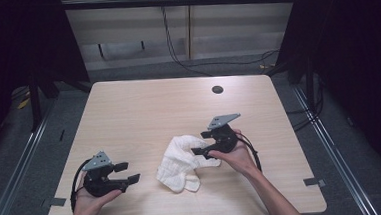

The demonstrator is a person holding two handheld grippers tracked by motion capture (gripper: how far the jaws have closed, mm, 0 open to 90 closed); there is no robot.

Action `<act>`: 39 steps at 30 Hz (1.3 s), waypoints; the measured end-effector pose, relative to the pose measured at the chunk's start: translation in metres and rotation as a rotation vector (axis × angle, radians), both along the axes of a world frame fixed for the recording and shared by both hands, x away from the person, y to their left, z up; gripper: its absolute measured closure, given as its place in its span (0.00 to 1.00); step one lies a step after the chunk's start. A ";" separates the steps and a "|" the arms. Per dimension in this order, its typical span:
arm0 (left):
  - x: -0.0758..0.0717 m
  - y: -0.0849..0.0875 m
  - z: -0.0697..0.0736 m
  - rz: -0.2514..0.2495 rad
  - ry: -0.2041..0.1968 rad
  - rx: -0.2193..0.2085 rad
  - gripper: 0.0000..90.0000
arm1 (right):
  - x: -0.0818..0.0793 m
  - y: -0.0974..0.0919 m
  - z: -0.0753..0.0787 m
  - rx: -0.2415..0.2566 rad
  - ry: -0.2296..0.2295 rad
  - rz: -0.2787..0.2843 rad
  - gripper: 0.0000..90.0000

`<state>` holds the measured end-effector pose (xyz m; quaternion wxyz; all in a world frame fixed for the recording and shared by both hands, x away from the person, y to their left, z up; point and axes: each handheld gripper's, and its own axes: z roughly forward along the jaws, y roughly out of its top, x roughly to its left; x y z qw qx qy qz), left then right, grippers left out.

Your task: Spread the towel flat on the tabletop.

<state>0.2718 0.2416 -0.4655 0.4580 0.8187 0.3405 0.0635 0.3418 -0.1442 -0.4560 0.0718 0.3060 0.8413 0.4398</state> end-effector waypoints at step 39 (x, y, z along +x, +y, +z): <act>0.003 -0.050 0.011 -0.221 -0.001 -0.017 0.70 | -0.035 -0.018 -0.021 -0.058 0.078 -0.041 0.52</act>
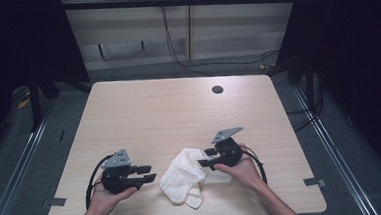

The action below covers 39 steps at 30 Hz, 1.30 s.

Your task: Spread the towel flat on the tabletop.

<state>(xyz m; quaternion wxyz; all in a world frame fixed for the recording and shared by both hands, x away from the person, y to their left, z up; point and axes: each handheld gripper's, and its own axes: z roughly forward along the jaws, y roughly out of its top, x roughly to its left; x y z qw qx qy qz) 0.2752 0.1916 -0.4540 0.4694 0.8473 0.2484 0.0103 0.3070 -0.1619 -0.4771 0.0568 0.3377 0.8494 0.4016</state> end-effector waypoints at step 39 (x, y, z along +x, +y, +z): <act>-0.004 -0.040 -0.014 -0.092 -0.015 0.060 0.82 | -0.069 -0.051 -0.021 -0.127 -0.102 0.101 0.84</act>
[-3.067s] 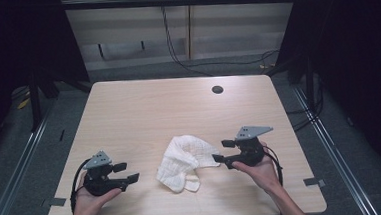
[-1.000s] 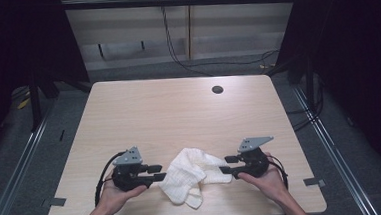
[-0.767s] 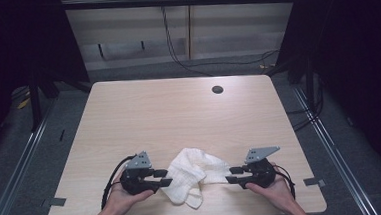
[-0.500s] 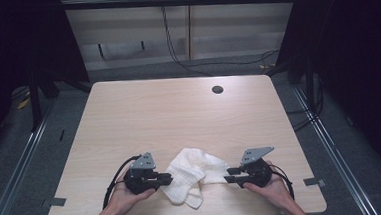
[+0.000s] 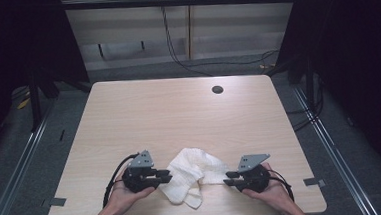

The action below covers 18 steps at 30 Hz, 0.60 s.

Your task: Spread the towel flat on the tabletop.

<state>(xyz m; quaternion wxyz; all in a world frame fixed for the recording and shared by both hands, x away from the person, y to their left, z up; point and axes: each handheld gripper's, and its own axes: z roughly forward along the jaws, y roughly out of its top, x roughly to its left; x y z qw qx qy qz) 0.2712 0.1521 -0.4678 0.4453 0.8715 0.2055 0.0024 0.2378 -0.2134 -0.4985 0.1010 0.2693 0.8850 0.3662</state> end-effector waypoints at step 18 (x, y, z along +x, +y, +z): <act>-0.025 -0.024 -0.019 -0.183 0.037 0.077 0.86 | 0.008 -0.006 0.000 0.056 0.069 -0.043 0.93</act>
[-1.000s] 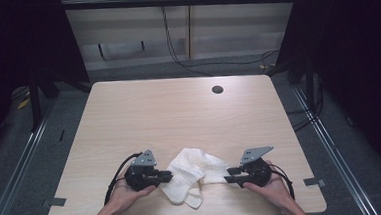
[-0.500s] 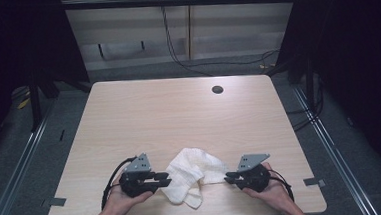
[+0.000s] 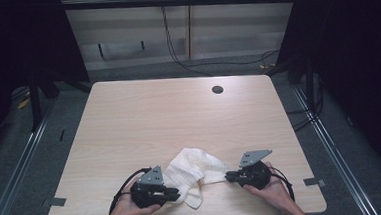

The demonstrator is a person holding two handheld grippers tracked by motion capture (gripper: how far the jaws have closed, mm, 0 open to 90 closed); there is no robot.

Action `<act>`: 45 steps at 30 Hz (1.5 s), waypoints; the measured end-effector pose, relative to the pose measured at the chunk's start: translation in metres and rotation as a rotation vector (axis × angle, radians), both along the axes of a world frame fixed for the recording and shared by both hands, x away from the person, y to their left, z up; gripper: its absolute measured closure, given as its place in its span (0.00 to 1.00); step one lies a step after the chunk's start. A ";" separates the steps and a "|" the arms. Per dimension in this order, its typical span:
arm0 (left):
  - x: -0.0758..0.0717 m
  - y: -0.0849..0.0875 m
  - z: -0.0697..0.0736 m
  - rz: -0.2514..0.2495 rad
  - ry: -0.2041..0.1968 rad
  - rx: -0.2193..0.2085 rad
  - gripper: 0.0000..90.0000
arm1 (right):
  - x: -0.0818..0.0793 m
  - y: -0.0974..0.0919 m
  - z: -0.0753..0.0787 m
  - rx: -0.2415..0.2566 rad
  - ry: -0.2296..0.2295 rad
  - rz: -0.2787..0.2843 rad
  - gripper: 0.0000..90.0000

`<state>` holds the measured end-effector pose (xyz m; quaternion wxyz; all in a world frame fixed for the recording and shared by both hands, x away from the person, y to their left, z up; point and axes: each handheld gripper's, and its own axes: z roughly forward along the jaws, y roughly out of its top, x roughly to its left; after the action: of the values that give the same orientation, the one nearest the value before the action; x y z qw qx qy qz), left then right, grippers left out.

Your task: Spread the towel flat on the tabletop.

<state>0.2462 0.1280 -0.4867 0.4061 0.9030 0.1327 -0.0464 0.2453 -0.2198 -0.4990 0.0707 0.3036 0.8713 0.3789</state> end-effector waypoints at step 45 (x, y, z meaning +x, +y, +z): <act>0.031 0.055 0.058 0.190 -0.047 -0.243 0.97 | 0.010 -0.023 0.063 0.248 -0.053 -0.055 0.95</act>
<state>0.2777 0.1827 -0.4287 0.5180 0.8314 0.2014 -0.0025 0.2549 -0.2428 -0.4356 0.0658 0.3236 0.8069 0.4897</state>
